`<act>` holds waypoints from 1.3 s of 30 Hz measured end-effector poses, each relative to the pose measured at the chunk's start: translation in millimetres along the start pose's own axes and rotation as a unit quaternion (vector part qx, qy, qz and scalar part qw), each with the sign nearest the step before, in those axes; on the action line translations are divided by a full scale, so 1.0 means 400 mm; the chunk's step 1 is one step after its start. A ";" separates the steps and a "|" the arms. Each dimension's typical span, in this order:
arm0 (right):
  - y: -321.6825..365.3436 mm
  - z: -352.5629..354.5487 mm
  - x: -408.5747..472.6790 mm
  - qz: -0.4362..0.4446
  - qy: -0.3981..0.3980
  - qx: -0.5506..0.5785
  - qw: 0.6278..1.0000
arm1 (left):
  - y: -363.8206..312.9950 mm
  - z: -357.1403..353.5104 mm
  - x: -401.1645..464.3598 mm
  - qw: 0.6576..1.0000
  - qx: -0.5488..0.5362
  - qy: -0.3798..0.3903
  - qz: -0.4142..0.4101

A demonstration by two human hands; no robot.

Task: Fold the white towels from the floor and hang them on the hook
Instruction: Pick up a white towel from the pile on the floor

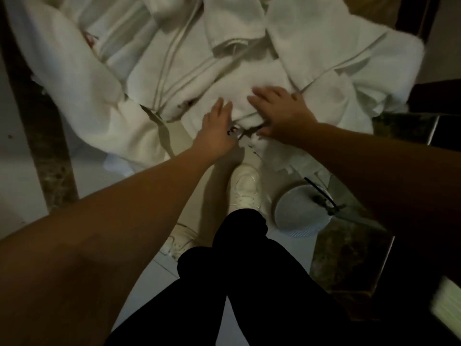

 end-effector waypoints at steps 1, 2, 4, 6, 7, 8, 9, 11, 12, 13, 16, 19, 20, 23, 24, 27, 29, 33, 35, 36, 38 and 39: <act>-0.008 0.001 0.014 -0.007 -0.011 0.017 1.000 | 0.003 0.009 0.020 0.999 0.003 -0.033 -0.015; -0.016 0.001 0.026 -0.013 -0.016 0.037 0.999 | 0.007 0.020 0.037 0.998 0.006 -0.060 -0.031; -0.029 0.001 0.044 -0.019 -0.031 0.074 0.997 | 0.016 0.045 0.064 0.994 -0.007 -0.100 -0.050; -0.037 0.008 0.058 -0.026 -0.047 0.111 0.992 | 0.033 0.072 0.082 0.992 -0.034 -0.120 -0.031; -0.043 0.011 0.064 -0.035 -0.052 0.124 0.990 | 0.044 0.080 0.091 0.992 -0.044 -0.120 -0.013; -0.052 0.016 0.071 -0.052 -0.058 0.133 0.988 | 0.053 0.086 0.100 0.992 -0.050 -0.116 0.003; -0.061 0.020 0.077 -0.072 -0.063 0.140 0.986 | 0.059 0.091 0.107 0.992 -0.055 -0.108 0.015; -0.073 0.028 0.086 -0.105 -0.061 0.149 0.981 | 0.070 0.098 0.114 0.993 -0.077 -0.076 0.038; -0.074 0.031 0.086 -0.116 -0.049 0.152 0.980 | 0.076 0.102 0.111 0.993 -0.094 -0.057 0.049; -0.073 0.034 0.083 -0.127 -0.035 0.157 0.979 | 0.082 0.108 0.105 0.991 -0.110 -0.038 0.058; -0.067 0.050 0.054 -0.170 0.001 0.194 0.966 | 0.082 0.136 0.072 0.984 -0.159 0.009 0.076; -0.054 0.100 0.018 -0.199 0.003 0.231 0.952 | 0.053 0.169 0.022 0.960 -0.243 0.064 0.122; -0.049 0.126 0.006 -0.205 0.000 0.240 0.949 | 0.043 0.178 -0.001 0.941 -0.286 0.087 0.156; -0.023 0.220 -0.041 -0.215 -0.006 0.263 0.941 | 0.000 0.225 -0.091 0.891 -0.370 0.143 0.221; -0.013 0.256 -0.060 -0.219 -0.013 0.275 0.936 | -0.020 0.248 -0.123 0.877 -0.391 0.157 0.230; 0.034 0.374 -0.120 -0.229 -0.058 0.300 0.924 | -0.084 0.340 -0.220 0.825 -0.470 0.177 0.258; 0.081 0.456 -0.166 -0.239 -0.095 0.331 0.908 | -0.118 0.417 -0.274 0.807 -0.502 0.151 0.270; 0.220 0.631 -0.277 -0.259 -0.155 0.413 0.859 | -0.187 0.568 -0.395 0.769 -0.565 0.098 0.283; 0.321 0.711 -0.336 -0.237 -0.161 0.443 0.850 | -0.216 0.633 -0.464 0.751 -0.587 0.083 0.291; 0.376 0.749 -0.365 -0.218 -0.160 0.454 0.849 | -0.230 0.667 -0.496 0.746 -0.594 0.074 0.291; 0.479 0.809 -0.422 -0.179 -0.149 0.479 0.846 | -0.264 0.732 -0.562 0.737 -0.610 0.064 0.283; 0.524 0.836 -0.452 -0.159 -0.145 0.484 0.848 | -0.282 0.762 -0.597 0.732 -0.618 0.064 0.279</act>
Point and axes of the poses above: each hand's wrist, its own x-axis towards the middle knuckle, its own z-axis out of the back of the hand, y = z × x, the point moved 10 cm from there along x, towards the middle knuckle, and after that the axes turned 13 degrees about -y, right-handed, at the moved point
